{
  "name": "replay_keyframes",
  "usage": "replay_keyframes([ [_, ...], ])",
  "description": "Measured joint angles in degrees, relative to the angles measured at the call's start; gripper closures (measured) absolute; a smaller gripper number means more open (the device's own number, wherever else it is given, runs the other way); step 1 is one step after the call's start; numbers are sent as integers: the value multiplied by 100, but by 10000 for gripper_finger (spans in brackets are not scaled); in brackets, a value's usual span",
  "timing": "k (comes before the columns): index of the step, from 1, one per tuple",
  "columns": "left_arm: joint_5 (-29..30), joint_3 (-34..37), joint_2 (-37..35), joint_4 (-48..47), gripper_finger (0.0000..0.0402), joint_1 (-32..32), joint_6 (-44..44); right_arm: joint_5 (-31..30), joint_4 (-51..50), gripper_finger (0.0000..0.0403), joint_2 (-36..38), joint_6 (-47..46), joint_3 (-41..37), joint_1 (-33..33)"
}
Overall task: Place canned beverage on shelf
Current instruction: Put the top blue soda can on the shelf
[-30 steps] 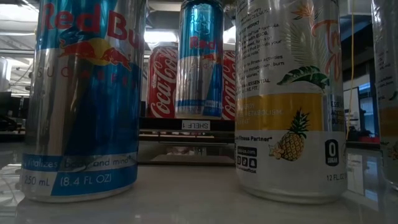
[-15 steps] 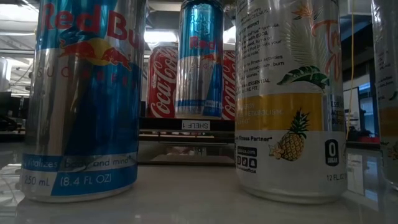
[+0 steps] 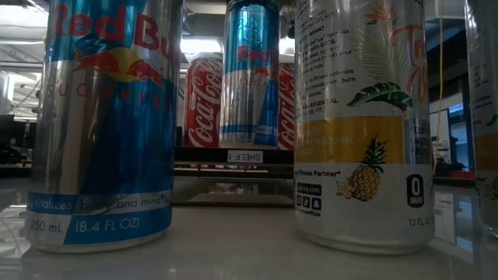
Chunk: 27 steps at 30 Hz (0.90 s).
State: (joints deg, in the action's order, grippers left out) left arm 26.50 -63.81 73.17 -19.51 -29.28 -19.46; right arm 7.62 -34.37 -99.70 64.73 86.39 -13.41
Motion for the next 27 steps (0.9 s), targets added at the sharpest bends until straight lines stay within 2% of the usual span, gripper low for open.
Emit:
replay_keyframes([
  [9, 0, 0, 0, 0, 73, 0, -9, -130, -2, 26, 0, -46, 0, -7],
  [27, -55, 0, 0, -22, 73, 0, -7, -205, 118, 27, 0, -900, 2, -7],
])
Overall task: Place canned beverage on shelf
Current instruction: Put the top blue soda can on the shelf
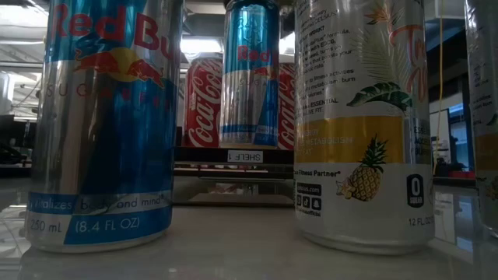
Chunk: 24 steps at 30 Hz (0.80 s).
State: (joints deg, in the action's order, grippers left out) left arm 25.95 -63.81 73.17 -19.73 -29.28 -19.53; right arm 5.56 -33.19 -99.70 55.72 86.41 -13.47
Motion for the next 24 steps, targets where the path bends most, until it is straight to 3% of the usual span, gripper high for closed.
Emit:
replay_keyframes([
  [10, -8, 0, 0, -7, 73, -2, 3, -15, 277, 27, -258, -171, 7, 0],
  [24, 3, 0, 0, -69, 73, -4, 13, -620, 894, 27, -530, -150, -2, 2],
])
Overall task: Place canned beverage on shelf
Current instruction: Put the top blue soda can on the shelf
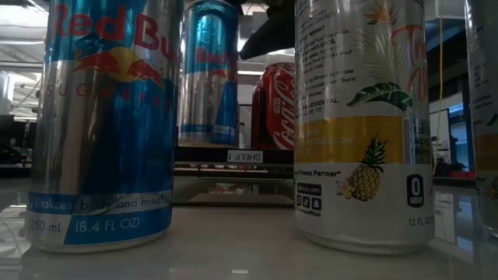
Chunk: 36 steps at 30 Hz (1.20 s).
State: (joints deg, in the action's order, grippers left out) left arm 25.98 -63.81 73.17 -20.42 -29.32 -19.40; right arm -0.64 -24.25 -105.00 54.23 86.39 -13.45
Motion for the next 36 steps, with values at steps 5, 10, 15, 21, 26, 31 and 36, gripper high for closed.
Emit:
replay_keyframes([
  [5, 4, 0, 0, -12, 73, 0, 0, -182, 214, 27, 1, -21, 0, -2],
  [10, 7, 0, 0, -15, 73, 0, -39, -204, 192, 27, 1, -21, 0, -2],
  [15, 34, 0, 0, -153, 73, 0, -455, -566, 166, 27, 1, -21, 0, -11],
  [21, 155, 0, 0, -1024, 73, -2, -1380, -584, 113, 27, 3, -179, 0, -11],
  [26, 491, 0, 17, -1767, 73, 0, -2131, -586, 86, 27, 5, -829, 0, -9],
  [31, 445, 0, 300, -1890, 73, -32, -2376, -457, -60, 27, 14, -1098, 2, -7],
  [36, 433, 0, 650, -1900, 73, -79, -2378, -172, -244, 27, 18, -1114, 4, -2],
])
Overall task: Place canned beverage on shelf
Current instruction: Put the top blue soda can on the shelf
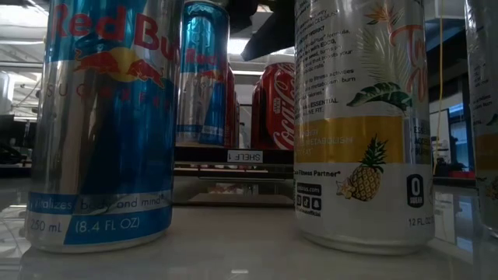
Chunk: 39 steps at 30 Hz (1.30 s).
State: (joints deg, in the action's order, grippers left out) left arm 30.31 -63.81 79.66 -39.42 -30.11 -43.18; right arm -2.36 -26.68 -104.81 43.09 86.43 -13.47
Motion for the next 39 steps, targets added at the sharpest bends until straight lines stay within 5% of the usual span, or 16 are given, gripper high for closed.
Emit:
replay_keyframes([
  [22, 131, 0, 559, 384, 73, 13, 7, 193, 345, 27, -2, -688, 0, -7],
  [39, 495, 0, 559, 416, 73, 175, 9, -600, 401, 27, -4, -686, -7, -2],
])
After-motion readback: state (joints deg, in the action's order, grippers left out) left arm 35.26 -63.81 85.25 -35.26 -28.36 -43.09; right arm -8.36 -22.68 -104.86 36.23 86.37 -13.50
